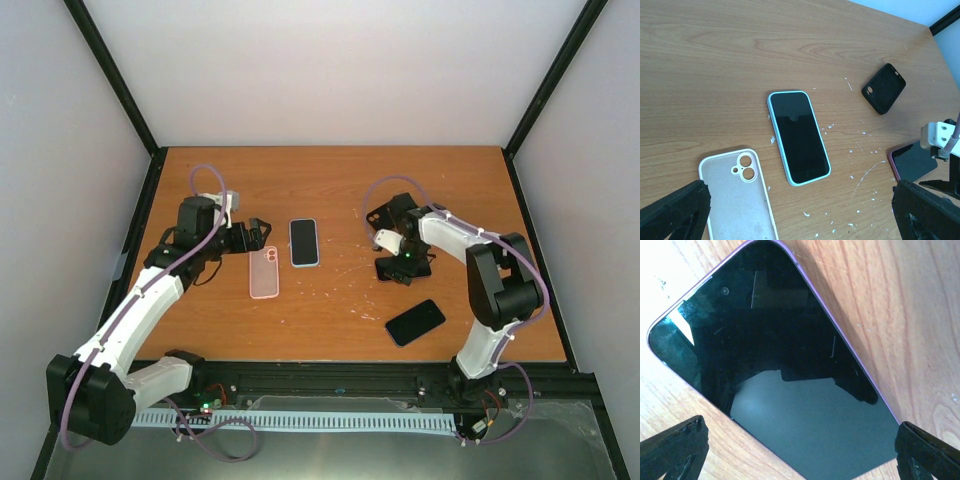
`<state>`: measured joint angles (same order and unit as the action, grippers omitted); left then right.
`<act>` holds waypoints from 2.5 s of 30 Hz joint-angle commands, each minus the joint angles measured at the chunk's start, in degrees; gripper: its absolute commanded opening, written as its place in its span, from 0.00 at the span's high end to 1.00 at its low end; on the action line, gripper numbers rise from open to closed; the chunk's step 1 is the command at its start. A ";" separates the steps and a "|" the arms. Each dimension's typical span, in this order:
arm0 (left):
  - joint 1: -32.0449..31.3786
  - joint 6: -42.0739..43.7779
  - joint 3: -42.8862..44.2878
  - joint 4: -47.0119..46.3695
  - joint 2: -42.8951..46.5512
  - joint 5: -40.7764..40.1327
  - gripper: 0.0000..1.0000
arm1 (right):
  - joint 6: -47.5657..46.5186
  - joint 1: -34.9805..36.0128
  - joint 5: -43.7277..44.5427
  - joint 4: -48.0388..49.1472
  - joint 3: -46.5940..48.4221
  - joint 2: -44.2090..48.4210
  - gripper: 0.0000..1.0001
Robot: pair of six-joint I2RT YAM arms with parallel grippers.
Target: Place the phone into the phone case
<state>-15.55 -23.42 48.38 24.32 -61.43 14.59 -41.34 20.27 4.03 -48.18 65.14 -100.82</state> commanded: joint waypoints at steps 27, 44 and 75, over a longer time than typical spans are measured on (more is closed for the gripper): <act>-0.10 -6.67 0.68 1.02 -4.95 -0.61 0.01 | 5.27 -3.31 -7.34 7.79 5.30 -9.35 0.15; 4.65 -11.57 -9.29 -11.17 -16.40 -1.30 0.12 | 23.49 -2.58 -13.83 13.99 3.08 -5.09 0.39; 2.13 -9.80 -12.13 -21.19 -28.19 9.06 0.44 | 18.28 -1.29 -5.55 10.78 2.50 -7.68 0.04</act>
<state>-12.71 -34.54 35.27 3.33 -87.79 25.54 -21.39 19.20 -1.91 -37.85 67.77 -106.78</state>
